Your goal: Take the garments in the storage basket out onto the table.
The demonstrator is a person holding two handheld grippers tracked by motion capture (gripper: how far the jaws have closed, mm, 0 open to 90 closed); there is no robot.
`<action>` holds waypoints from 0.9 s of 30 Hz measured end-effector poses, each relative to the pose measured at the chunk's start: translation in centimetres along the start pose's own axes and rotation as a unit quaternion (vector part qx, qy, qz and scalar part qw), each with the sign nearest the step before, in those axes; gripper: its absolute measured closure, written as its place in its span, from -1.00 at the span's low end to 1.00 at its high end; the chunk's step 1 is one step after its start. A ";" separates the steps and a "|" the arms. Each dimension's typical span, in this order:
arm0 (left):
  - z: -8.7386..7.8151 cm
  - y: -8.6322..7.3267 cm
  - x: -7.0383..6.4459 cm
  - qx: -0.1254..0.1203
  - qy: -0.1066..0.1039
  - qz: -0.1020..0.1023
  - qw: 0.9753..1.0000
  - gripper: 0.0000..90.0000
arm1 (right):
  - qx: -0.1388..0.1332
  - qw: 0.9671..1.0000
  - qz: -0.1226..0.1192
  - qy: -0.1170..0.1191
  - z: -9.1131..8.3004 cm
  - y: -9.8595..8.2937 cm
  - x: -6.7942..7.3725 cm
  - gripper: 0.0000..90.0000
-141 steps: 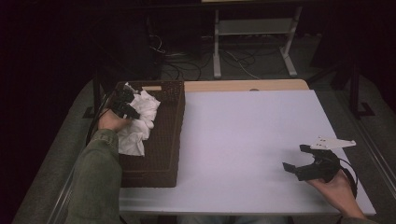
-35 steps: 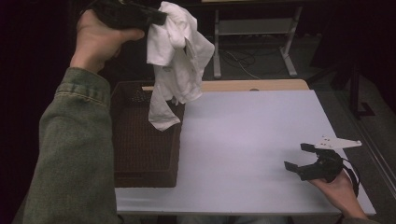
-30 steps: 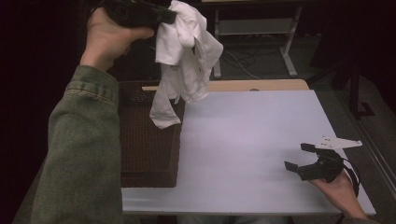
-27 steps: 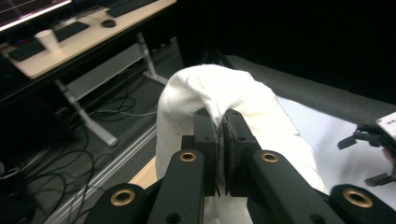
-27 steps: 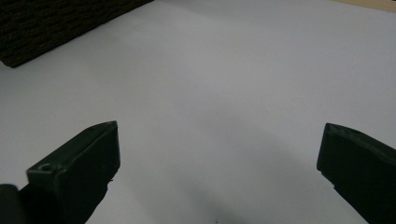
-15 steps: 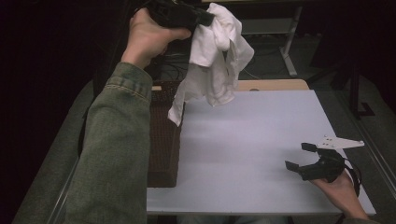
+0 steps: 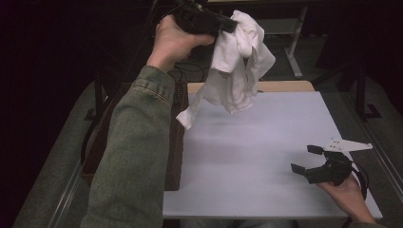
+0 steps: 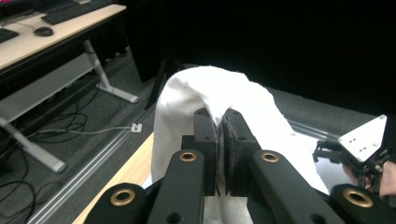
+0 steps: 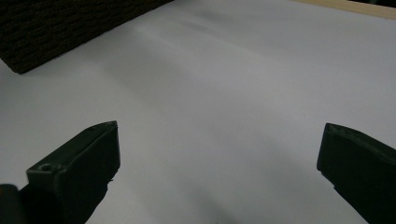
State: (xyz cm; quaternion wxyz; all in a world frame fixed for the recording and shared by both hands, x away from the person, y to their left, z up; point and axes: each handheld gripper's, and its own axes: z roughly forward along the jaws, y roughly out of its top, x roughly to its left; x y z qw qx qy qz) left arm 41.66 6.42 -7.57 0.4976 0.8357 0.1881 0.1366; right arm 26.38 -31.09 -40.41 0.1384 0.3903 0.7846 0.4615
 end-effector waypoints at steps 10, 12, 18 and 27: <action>2.8 -0.7 -0.2 0.000 -0.028 -0.008 1.000 0.88 | 0.001 1.000 0.000 0.002 -0.1 0.0 0.0 -1.00; 3.4 -0.9 -0.2 0.006 -0.032 -0.006 0.999 0.88 | 0.002 1.000 0.000 0.002 -0.1 0.0 0.0 -1.00; 4.7 -1.6 -0.3 0.019 -0.042 -0.002 0.999 0.88 | 0.001 1.000 -0.001 0.003 -0.1 0.0 0.0 -1.00; 5.9 -2.8 -0.2 0.023 -0.054 -0.007 0.998 0.88 | -0.001 1.000 -0.001 0.002 -0.2 0.0 0.0 -1.00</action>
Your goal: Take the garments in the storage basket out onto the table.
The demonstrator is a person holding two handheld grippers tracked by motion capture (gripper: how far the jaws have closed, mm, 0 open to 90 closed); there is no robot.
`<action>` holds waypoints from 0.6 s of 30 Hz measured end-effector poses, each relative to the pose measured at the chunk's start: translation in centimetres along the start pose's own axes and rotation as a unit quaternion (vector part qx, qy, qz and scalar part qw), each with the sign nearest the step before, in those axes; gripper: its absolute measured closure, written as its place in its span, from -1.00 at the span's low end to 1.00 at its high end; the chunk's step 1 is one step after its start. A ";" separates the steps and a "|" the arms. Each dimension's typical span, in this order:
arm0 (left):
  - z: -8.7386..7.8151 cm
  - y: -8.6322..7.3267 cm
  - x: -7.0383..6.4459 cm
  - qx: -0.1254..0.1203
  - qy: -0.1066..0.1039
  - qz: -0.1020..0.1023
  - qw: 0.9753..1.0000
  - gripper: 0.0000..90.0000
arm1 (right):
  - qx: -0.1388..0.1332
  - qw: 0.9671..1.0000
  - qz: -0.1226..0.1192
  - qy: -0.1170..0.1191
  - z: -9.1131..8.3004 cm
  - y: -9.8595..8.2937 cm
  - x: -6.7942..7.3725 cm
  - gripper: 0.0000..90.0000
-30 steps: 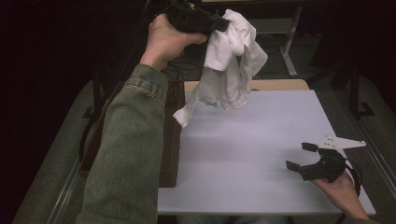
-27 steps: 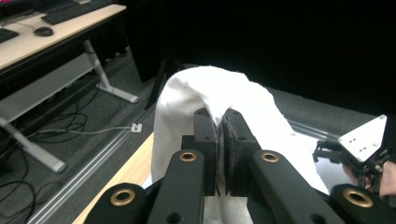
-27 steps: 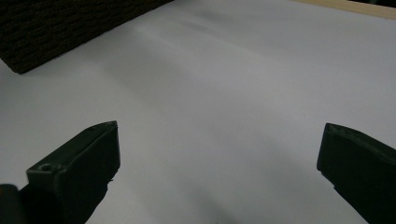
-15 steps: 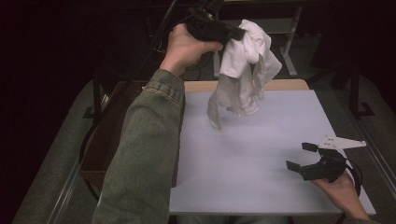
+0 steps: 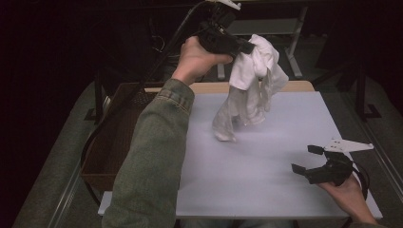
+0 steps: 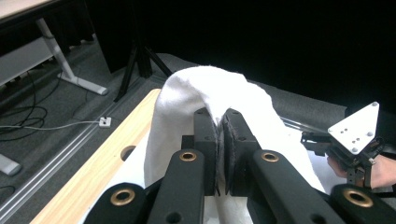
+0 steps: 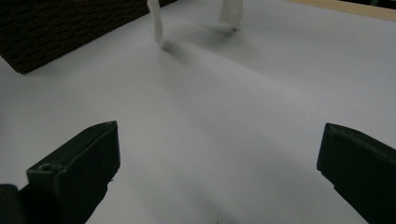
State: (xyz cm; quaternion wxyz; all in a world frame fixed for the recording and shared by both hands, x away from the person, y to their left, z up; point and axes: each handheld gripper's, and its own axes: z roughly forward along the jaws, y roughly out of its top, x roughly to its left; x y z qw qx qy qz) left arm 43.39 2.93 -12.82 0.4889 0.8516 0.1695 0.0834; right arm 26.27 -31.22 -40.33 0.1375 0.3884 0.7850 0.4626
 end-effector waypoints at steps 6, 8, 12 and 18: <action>0.6 -0.7 0.2 0.007 -0.002 -0.003 1.000 0.88 | 0.002 1.000 0.000 0.001 0.0 0.0 0.0 -1.00; 0.9 -0.9 0.1 0.007 -0.005 -0.004 1.000 0.88 | 0.002 1.000 0.000 0.001 0.0 0.0 0.0 -1.00; 1.6 -1.6 0.3 0.007 -0.013 -0.012 1.000 0.88 | 0.002 1.000 0.000 0.000 0.0 0.0 0.0 -1.00; 2.8 -3.1 0.7 0.011 -0.022 -0.023 0.999 0.88 | 0.003 1.000 0.000 0.000 0.0 0.0 0.0 -1.00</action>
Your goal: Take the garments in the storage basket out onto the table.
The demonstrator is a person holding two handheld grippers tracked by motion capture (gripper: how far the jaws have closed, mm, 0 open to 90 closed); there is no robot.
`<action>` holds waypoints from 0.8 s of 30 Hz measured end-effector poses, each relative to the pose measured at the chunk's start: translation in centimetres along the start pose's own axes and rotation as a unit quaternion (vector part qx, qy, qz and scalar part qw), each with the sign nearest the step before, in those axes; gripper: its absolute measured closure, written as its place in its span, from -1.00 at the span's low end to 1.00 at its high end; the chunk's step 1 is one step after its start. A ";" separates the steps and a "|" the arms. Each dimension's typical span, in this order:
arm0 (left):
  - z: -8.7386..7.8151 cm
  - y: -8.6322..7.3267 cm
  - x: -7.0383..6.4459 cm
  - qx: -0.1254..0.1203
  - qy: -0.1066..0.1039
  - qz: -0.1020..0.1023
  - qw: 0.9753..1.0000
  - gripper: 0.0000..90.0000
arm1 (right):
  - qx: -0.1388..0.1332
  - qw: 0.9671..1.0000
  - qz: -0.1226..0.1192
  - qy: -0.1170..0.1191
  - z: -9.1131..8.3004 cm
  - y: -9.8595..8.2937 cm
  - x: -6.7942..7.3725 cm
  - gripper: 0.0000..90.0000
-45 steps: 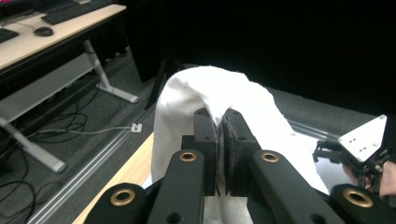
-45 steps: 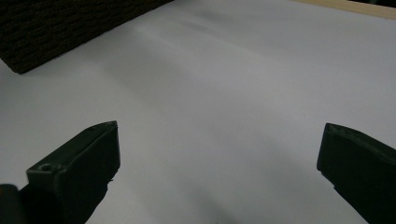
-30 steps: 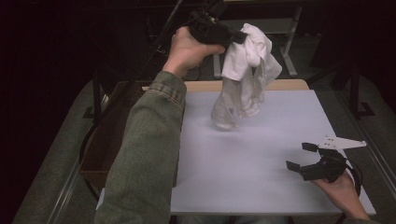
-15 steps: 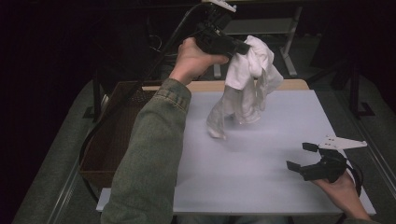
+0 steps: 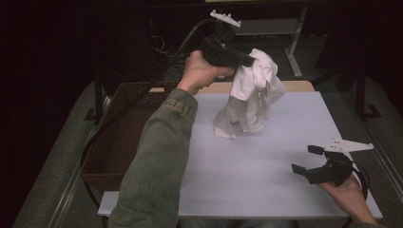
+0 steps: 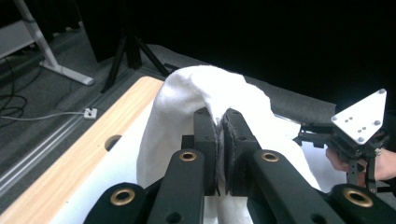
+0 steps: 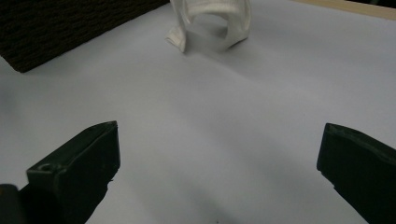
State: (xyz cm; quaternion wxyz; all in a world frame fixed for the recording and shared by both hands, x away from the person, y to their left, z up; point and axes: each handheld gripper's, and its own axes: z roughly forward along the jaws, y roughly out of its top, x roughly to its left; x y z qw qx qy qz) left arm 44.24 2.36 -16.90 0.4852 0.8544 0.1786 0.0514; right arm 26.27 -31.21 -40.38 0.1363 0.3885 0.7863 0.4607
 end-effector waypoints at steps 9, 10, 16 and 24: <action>2.6 -2.8 0.4 0.008 -0.016 -0.020 1.000 0.88 | 0.002 1.000 -0.002 0.000 0.0 0.0 0.0 -1.00; 2.9 -3.2 0.5 0.006 -0.019 -0.024 1.000 0.88 | 0.002 1.000 -0.002 -0.001 0.0 0.0 0.0 -1.00; 4.5 -4.7 0.7 0.016 -0.027 -0.029 0.999 0.88 | 0.004 1.000 -0.001 0.001 0.1 0.0 0.0 -1.00; 6.3 -7.0 1.0 0.031 -0.033 -0.035 0.998 0.88 | 0.002 1.000 -0.004 0.000 0.1 0.0 0.0 -1.00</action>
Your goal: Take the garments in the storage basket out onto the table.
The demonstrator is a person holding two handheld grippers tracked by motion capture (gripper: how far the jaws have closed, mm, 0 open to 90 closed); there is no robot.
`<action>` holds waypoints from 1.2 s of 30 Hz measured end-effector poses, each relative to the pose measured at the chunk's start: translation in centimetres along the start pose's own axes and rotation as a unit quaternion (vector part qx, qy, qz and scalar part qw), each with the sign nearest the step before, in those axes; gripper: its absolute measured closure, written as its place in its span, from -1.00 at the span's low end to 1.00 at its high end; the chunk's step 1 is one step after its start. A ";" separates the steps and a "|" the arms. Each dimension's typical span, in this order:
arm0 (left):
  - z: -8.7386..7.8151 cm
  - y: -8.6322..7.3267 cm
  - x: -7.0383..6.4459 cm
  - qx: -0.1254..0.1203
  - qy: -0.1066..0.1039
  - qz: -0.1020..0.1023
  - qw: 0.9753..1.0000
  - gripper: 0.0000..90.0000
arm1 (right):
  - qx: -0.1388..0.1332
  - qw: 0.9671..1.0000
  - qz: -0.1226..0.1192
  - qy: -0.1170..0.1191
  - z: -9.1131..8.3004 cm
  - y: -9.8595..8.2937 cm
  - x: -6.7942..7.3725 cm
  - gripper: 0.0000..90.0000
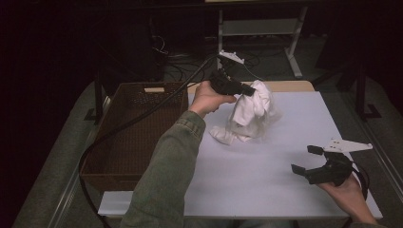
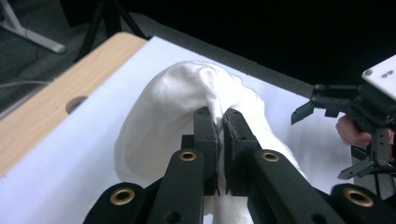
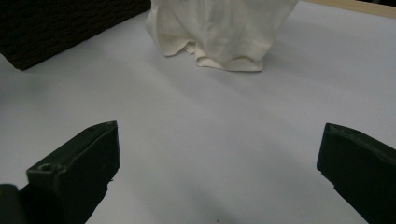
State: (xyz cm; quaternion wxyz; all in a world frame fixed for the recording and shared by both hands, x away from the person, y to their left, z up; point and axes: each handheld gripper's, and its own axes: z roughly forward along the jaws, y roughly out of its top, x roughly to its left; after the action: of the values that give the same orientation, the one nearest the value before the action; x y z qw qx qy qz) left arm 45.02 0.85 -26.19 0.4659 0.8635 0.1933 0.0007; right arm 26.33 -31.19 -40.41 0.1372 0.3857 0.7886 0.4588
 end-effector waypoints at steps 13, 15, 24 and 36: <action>2.8 -2.6 0.4 0.023 -0.006 -0.011 1.000 0.87 | 0.002 1.000 0.000 0.001 0.0 0.0 0.0 -1.00; 3.1 -2.9 0.5 0.025 -0.007 -0.012 1.000 0.87 | 0.002 1.000 0.001 0.001 0.0 0.0 0.0 -1.00; 5.2 -4.6 1.0 0.063 -0.006 -0.017 0.998 0.85 | 0.001 1.000 0.000 0.002 0.1 0.0 0.0 -1.00; 5.5 -5.2 0.1 0.091 0.038 0.007 0.995 0.30 | 0.003 1.000 0.002 0.000 0.1 0.0 0.0 -1.00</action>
State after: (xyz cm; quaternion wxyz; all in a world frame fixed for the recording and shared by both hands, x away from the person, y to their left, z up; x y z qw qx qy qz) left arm 44.37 -1.03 -33.47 0.3777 0.9029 0.2044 0.0189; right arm 26.35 -31.10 -40.45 0.1346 0.3875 0.7895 0.4565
